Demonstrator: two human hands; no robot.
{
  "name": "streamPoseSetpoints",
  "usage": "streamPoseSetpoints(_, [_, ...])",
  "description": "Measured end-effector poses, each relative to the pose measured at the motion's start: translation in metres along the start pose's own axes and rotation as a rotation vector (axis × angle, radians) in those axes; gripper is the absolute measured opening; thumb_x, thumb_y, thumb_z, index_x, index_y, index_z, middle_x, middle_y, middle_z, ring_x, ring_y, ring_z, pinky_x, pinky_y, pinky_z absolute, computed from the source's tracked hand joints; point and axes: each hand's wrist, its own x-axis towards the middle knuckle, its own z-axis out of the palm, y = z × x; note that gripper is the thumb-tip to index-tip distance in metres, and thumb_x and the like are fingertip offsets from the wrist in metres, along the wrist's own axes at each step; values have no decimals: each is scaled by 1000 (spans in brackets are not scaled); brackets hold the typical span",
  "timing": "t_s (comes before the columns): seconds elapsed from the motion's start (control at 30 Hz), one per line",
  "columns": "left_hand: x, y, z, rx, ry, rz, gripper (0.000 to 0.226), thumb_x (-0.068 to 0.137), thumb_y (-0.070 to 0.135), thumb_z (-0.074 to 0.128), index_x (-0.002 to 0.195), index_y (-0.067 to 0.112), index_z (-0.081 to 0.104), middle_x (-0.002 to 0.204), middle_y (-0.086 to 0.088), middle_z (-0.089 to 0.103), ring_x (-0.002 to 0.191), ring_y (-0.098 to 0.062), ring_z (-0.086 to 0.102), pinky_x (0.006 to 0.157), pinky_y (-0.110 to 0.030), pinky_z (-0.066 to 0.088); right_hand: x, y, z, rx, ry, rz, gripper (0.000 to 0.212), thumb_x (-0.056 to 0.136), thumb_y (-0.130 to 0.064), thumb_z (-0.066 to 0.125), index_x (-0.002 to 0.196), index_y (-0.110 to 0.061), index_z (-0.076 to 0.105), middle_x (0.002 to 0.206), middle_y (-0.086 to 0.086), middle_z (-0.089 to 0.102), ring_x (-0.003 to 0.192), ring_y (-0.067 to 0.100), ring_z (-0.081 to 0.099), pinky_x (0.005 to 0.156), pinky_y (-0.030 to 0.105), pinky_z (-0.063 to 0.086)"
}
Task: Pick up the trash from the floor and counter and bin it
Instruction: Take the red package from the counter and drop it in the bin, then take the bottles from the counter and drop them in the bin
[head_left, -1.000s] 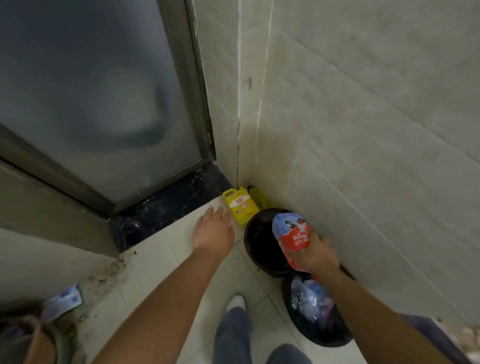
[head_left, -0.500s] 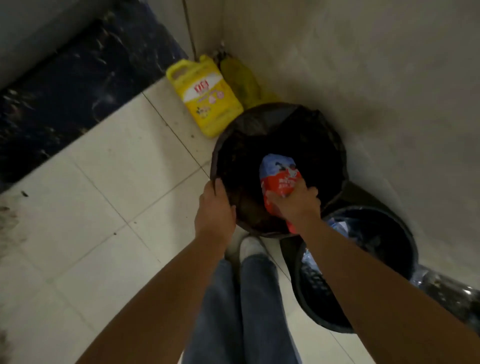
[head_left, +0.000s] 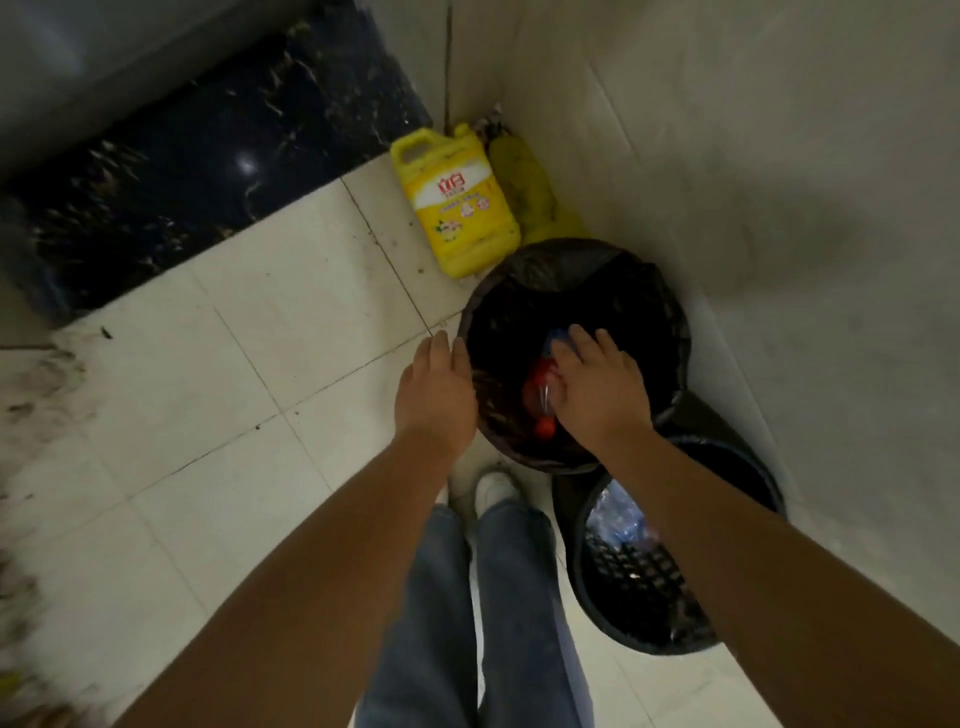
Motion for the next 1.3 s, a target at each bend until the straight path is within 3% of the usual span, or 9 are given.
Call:
streamPoseSetpoints(0.17, [-65,-15,-111,101,166,-50,57,104,18,28,151,6,-2,161,-11,-3,150,-24,-2,123,-32,6,-47,-66,-101,-123,82,-211,52,99,-35,27,147,-14,23,159,10,16,147,32,10,119,47,16])
streamPoseSetpoints(0.27, [-129,-34,-180,105,319,-161,54,104,19,24,151,8,-1,162,-9,-3,150,-22,-4,123,-32,6,-90,-121,-168,-189,302,-370,49,88,-35,51,131,-11,52,142,18,49,130,38,46,103,49,43])
streamPoseSetpoints(0.3, [-154,-42,-201,101,372,-209,54,104,18,24,151,8,0,162,-8,-2,150,-21,-3,123,-32,6,-106,-141,-189,-203,350,-427,51,86,-33,56,131,-10,51,142,17,49,131,36,46,103,47,44])
streamPoseSetpoints(0.4, [-244,-69,-251,37,512,-351,53,103,14,27,151,7,6,162,-9,3,150,-21,0,123,-32,8,-170,-201,-237,-244,258,-595,56,98,-29,38,148,-14,17,160,10,11,147,30,8,120,44,14])
streamPoseSetpoints(0.6, [-464,-128,-267,-56,789,-662,50,102,18,32,149,6,21,160,-12,16,149,-25,11,121,-36,15,-338,-326,-265,-261,400,-1001,54,97,-27,40,145,-13,23,158,9,17,146,27,13,119,42,16])
streamPoseSetpoints(0.77, [-663,-153,-185,-171,919,-1003,47,102,21,33,146,7,27,158,-13,22,147,-26,18,118,-36,22,-520,-397,-198,-360,386,-1385,53,94,-27,44,143,-13,29,156,9,23,145,26,19,118,40,20])
streamPoseSetpoints(0.9, [-820,-141,-70,-288,984,-1335,38,101,19,33,136,5,40,153,-15,32,145,-28,24,113,-40,30,-682,-401,-105,-429,324,-1711,52,95,-27,44,143,-12,30,155,9,26,145,26,20,117,41,21])
streamPoseSetpoints(1.1, [-1016,-55,148,-474,876,-1771,35,101,19,35,132,4,44,150,-14,35,142,-28,27,111,-38,32,-896,-331,59,-561,133,-2064,50,96,-26,43,142,-10,32,155,11,27,145,28,19,118,43,22])
streamPoseSetpoints(1.3, [-1140,57,327,-714,760,-2142,33,100,20,37,125,3,48,141,-15,43,133,-29,37,105,-39,38,-1059,-219,209,-732,-107,-2365,46,96,-26,43,138,-9,37,151,11,33,143,28,22,115,42,26])
